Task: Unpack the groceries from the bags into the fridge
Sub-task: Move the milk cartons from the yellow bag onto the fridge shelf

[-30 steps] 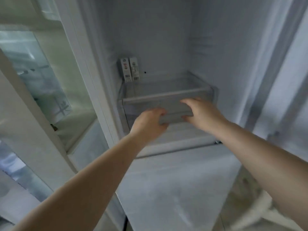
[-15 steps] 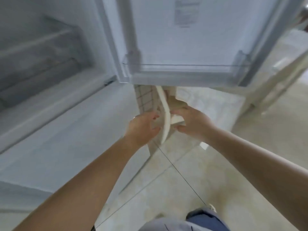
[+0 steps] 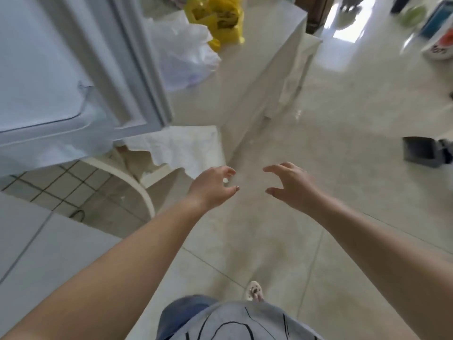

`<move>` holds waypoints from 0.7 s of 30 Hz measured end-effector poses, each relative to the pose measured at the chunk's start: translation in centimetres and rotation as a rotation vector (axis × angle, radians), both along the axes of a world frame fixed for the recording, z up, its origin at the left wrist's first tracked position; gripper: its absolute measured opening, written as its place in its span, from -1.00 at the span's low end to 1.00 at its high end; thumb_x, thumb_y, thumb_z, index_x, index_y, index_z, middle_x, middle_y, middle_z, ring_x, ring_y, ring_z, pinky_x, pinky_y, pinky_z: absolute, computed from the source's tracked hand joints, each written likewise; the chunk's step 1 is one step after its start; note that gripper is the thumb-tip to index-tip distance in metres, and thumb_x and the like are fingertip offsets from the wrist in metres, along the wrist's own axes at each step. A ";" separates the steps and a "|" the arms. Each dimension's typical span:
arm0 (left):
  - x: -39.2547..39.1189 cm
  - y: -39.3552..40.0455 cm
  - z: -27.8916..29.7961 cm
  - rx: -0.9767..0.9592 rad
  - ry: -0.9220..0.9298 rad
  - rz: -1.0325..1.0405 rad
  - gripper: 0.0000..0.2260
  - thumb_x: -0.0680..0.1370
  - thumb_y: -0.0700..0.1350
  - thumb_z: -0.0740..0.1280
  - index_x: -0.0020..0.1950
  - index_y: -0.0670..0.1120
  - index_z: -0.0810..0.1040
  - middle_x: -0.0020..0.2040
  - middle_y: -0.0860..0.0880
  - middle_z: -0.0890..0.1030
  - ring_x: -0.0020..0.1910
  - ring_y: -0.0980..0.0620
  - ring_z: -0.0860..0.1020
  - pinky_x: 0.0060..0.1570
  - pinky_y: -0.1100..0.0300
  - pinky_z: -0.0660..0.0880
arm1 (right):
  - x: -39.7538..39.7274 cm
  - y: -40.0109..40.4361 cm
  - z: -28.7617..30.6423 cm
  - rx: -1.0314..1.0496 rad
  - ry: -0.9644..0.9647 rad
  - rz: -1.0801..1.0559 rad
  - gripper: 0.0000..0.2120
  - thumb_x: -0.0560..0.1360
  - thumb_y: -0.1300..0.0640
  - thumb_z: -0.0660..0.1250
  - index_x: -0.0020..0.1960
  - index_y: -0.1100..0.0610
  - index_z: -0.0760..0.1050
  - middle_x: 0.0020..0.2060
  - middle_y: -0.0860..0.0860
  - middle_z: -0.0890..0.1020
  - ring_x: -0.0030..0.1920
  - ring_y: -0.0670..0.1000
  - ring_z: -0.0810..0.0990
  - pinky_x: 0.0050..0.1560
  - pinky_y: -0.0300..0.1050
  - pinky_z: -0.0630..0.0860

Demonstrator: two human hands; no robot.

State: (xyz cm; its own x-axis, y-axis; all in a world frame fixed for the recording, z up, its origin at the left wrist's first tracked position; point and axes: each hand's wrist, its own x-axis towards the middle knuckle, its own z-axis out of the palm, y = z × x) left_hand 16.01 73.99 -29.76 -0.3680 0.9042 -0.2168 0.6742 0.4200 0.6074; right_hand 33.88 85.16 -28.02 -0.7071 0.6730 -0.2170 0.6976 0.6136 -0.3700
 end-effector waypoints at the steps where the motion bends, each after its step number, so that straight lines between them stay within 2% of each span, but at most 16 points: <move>1: 0.8 2.1 -0.2 -0.004 -0.009 -0.003 -0.63 0.46 -0.02 0.40 0.26 -0.03 0.51 0.17 0.02 0.59 0.19 0.06 0.52 0.19 0.15 0.43 | 0.9 2.0 -0.2 0.002 -0.001 -0.015 -0.49 0.45 -0.03 0.40 0.37 -0.09 0.36 0.24 0.00 0.47 0.25 0.08 0.46 0.14 -0.09 0.42; 4: 2.7 7.6 -0.5 -0.025 -0.075 -0.027 -0.63 0.48 -0.02 0.38 0.28 -0.02 0.49 0.19 0.05 0.57 0.21 0.08 0.50 0.18 0.19 0.40 | 3.2 7.5 -0.5 -0.007 -0.007 -0.052 -0.48 0.45 -0.03 0.40 0.37 -0.08 0.36 0.25 0.00 0.46 0.26 0.08 0.45 0.06 -0.15 0.37; 10: 3.0 18.3 -1.6 -0.039 -0.095 -0.079 -0.63 0.47 -0.02 0.41 0.25 -0.04 0.51 0.18 0.01 0.59 0.20 0.05 0.53 0.22 0.11 0.43 | 4.0 18.1 -1.6 -0.038 0.011 -0.104 -0.48 0.44 0.00 0.41 0.37 -0.04 0.38 0.24 0.04 0.48 0.25 0.10 0.46 0.15 -0.10 0.40; 14: 0.6 27.3 -2.4 -0.008 -0.071 -0.085 -0.64 0.47 -0.04 0.42 0.24 -0.06 0.52 0.16 -0.02 0.60 0.17 0.02 0.54 0.20 0.11 0.44 | 1.9 26.7 -2.7 -0.009 -0.002 -0.095 -0.49 0.44 -0.01 0.41 0.36 -0.05 0.37 0.24 0.04 0.47 0.24 0.10 0.47 0.09 -0.13 0.39; 17: -1.8 34.4 -3.0 0.000 -0.119 -0.064 -0.65 0.46 -0.06 0.43 0.22 -0.09 0.53 0.15 -0.04 0.60 0.15 0.00 0.55 0.19 0.09 0.45 | -0.9 33.7 -2.8 0.033 -0.031 -0.096 -0.48 0.45 -0.04 0.39 0.37 -0.08 0.35 0.24 0.02 0.47 0.23 0.08 0.47 0.01 -0.14 0.37; 21: -5.5 43.0 -2.3 -0.009 -0.133 -0.032 -0.65 0.47 -0.05 0.42 0.23 -0.08 0.52 0.16 -0.03 0.60 0.16 0.01 0.55 0.18 0.15 0.44 | -5.2 41.8 -1.7 0.039 -0.090 -0.049 -0.48 0.47 -0.04 0.37 0.39 -0.10 0.32 0.26 0.00 0.45 0.25 0.06 0.45 0.01 -0.12 0.40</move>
State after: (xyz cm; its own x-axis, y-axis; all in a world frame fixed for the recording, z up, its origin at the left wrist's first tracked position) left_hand 10.51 116.98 -32.04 -0.3066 0.9129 -0.2696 0.6008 0.4053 0.6891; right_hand 28.73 126.96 -29.71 -0.6518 0.7157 -0.2506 0.7565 0.5905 -0.2813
